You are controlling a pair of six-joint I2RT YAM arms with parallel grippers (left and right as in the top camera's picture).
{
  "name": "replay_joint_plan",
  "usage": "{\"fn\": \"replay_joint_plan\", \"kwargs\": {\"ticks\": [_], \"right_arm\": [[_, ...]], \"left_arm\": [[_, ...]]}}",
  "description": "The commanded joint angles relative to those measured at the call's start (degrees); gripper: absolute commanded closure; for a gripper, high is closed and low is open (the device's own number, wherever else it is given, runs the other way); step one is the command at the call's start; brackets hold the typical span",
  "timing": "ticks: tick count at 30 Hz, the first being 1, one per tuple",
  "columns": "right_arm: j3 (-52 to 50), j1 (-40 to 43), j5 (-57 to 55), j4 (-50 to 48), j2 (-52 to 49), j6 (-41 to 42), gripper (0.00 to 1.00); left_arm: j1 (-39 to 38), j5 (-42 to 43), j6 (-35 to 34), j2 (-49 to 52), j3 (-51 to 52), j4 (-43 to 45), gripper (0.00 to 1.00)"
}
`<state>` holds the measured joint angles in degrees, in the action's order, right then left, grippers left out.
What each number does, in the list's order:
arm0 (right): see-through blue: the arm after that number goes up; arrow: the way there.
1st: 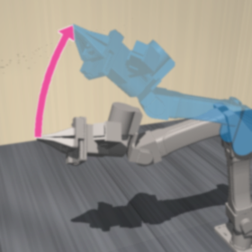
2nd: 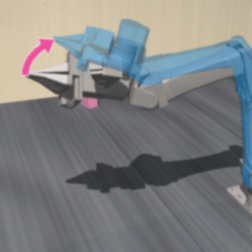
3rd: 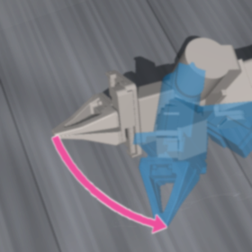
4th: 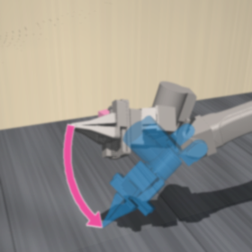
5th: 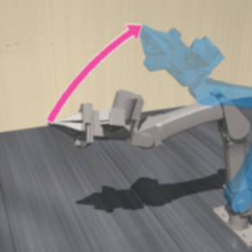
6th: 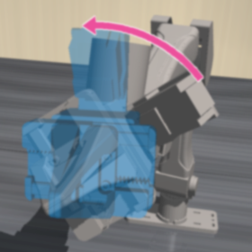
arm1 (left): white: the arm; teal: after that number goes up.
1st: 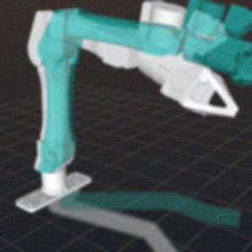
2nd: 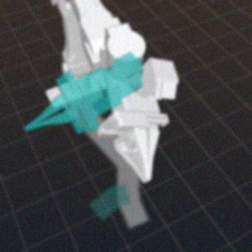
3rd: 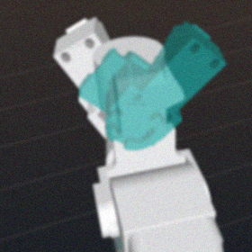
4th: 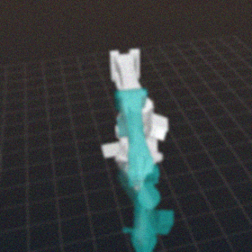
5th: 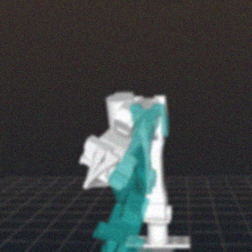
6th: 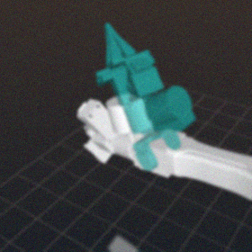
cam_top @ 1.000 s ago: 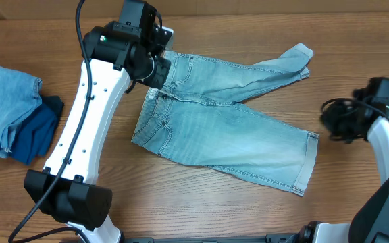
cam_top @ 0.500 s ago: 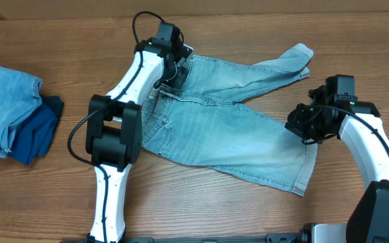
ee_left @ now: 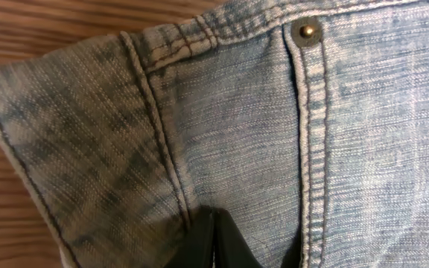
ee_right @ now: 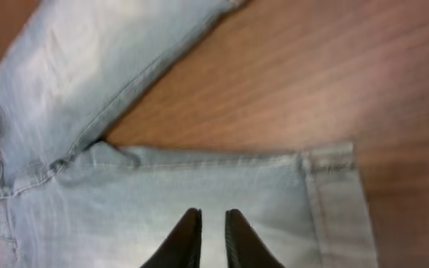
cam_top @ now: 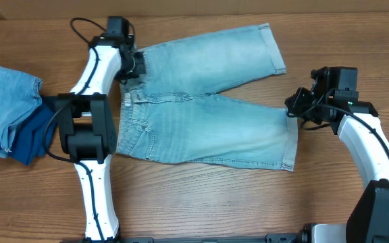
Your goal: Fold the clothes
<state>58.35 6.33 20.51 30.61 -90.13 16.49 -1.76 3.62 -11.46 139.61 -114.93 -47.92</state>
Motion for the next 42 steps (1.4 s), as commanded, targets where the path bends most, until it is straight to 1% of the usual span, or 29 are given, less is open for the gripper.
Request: {"fn": "replay_joint_plan", "kwargs": {"ticks": [1, 5, 7, 9, 10, 12, 13, 14, 16, 17, 21, 24, 25, 26, 27, 28, 29, 30, 31, 33, 35, 37, 38, 40, 42], "right_arm": [[-0.22, -0.26, 0.66, -0.72, -4.22, 3.72, 0.83], [-0.22, -0.28, 3.19, 4.83, -9.35, 1.60, 0.83], [-0.24, -0.28, 3.17, 7.76, -10.32, -0.48, 0.84], [-0.24, -0.28, 2.29, 10.49, -10.32, -0.46, 0.86], [-0.72, -0.28, -0.52, 11.58, -10.67, -0.44, 0.87], [-2.99, -0.26, -8.48, 10.54, -11.87, 1.01, 0.90], [-4.28, -0.17, -13.51, 9.70, -12.81, 3.13, 0.90], [-6.21, 0.02, -20.79, 8.37, -14.05, 6.93, 0.90], [-7.76, 1.09, -27.17, 7.63, -15.30, 11.28, 0.93], [-7.78, 2.10, -28.63, 8.17, -15.47, 12.50, 0.96], [-5.92, 10.69, -29.53, 12.04, -15.32, 13.70, 0.96], [-3.28, 15.80, -28.57, 15.39, -15.21, 13.46, 0.96], [-2.36, 16.46, -25.31, 15.61, -14.97, 11.47, 0.96], [-1.36, 16.57, -19.47, 15.37, -14.69, 7.08, 0.95], [-0.48, 15.63, -13.07, 14.99, -14.32, 2.89, 0.89], [-0.07, 14.78, -10.14, 14.97, -13.99, 0.94, 0.85], [0.28, 13.64, -7.58, 15.02, -13.38, -0.70, 0.82], [0.55, 12.52, -5.42, 15.30, -12.41, -2.19, 0.77], [0.68, 11.50, -3.98, 15.69, -10.71, -3.30, 0.71], [0.68, 11.04, -2.38, 16.52, -6.56, -3.34, 0.62], [0.68, 11.54, -0.26, 17.25, -1.55, -3.30, 0.46], [0.68, 12.09, 0.68, 18.10, 2.40, -3.28, 0.39], [0.68, 12.26, 0.74, 18.84, 4.46, -3.28, 0.37], [0.68, 12.39, 0.81, 20.55, 8.11, -3.28, 0.32], [0.68, 12.39, 1.25, 22.82, 11.32, -3.23, 0.26]], "left_arm": [[-0.90, -6.51, 0.81, 4.63, 2.38, -2.32, 0.96], [-3.34, -6.62, 5.31, 2.12, 1.46, -3.39, 0.96], [-4.37, -6.78, 5.75, -1.31, 0.07, -4.63, 0.96], [-5.27, -6.67, 5.70, -6.82, -1.16, -6.34, 0.93], [-5.81, -6.67, 5.70, -11.13, -1.44, -7.41, 0.89], [-6.58, -6.60, 5.70, -17.35, -1.46, -9.29, 0.85], [-7.06, -6.60, 5.70, -21.09, -1.46, -10.73, 0.84], [-7.69, -6.62, 5.70, -25.03, -1.46, -12.48, 0.81], [-8.48, -6.69, 5.73, -30.05, -1.46, -14.75, 0.78], [-8.81, -6.82, 5.75, -32.22, -1.46, -15.78, 0.76], [-9.14, -6.82, 5.75, -40.06, -1.46, -20.17, 0.74], [-9.16, -6.51, 5.70, -41.40, -1.46, -23.21, 0.74], [-9.20, -5.97, 5.73, -41.38, -1.44, -24.35, 0.74], [-9.20, -5.20, 5.97, -41.18, -1.42, -25.42, 0.76], [-9.20, -4.44, 6.75, -41.03, -1.42, -26.56, 0.79], [-9.20, -4.39, 6.82, -40.96, -1.42, -27.02, 0.82], [-9.20, -4.20, 6.82, -40.94, -1.42, -27.21, 0.84], [-9.27, -3.91, 6.80, -40.94, -1.42, -27.76, 0.92], [-9.60, -4.26, 6.82, -40.94, -1.42, -28.96, 0.96], [-10.38, -4.24, 7.30, -40.94, -1.42, -32.20, 0.96], [-12.13, -4.24, 10.21, -41.22, -1.42, -35.78, 0.96], [-14.95, -5.25, 11.93, -42.75, -1.42, -37.68, 0.96], [-16.59, -7.06, 11.91, -43.98, -1.42, -38.05, 0.96], [-21.64, -14.23, 10.93, -47.67, -1.42, -39.39, 0.96], [-26.75, -22.62, 6.86, -50.66, -1.42, -42.51, 0.93]]}}
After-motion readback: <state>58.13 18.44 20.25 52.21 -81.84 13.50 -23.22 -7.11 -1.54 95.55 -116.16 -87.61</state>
